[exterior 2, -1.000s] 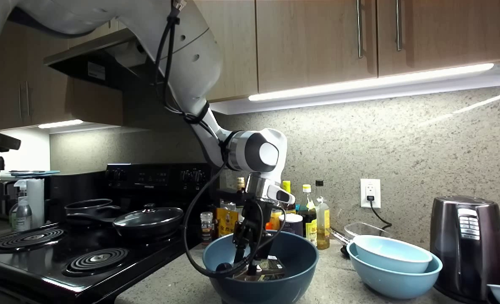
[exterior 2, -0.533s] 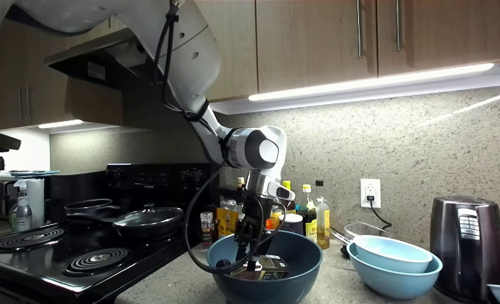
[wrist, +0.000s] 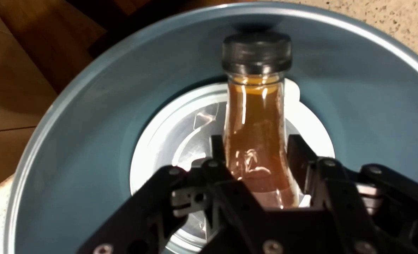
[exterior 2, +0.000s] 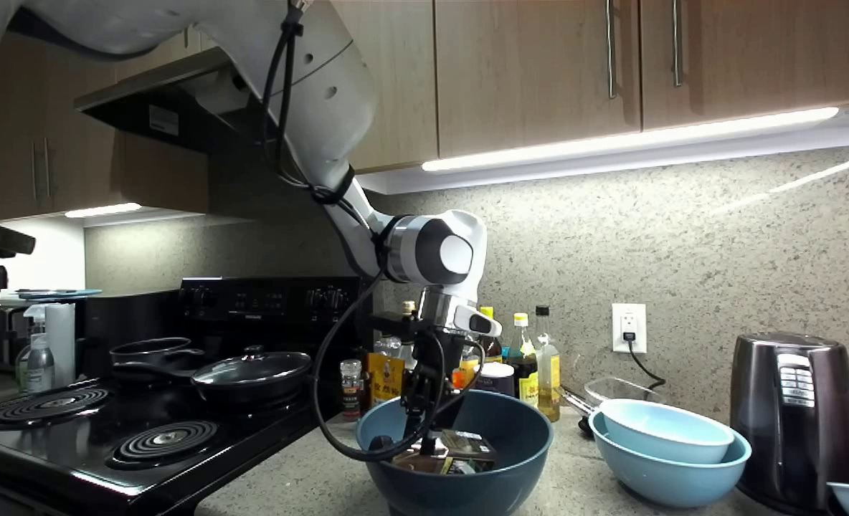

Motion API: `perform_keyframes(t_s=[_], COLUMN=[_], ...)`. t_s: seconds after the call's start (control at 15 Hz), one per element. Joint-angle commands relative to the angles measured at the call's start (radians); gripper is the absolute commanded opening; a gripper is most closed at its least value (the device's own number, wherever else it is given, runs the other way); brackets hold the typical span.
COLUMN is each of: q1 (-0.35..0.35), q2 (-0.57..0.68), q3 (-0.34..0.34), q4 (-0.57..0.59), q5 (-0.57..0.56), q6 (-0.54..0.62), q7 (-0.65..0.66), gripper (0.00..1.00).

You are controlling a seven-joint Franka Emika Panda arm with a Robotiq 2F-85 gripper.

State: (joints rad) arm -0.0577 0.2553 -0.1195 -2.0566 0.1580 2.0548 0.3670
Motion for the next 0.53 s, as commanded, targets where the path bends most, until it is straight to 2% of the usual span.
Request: perform_keyframes(t_s=[0.0, 0.27, 0.4, 0.47], q1=[0.002, 0.012, 0.018, 0.02], q2=[-0.031, -0.049, -0.053, -0.053], q3=[0.005, 0.003, 0.001, 0.0], q4=[-0.03, -0.045, -0.042, -0.04], q5=[0.025, 0.023, 0.005, 0.0], q6=[0.061, 0.133, 0.141, 0.142], q7=[0.049, 0.121, 0.155, 0.174], gripper=[0.21, 0.17, 0.07, 0.41])
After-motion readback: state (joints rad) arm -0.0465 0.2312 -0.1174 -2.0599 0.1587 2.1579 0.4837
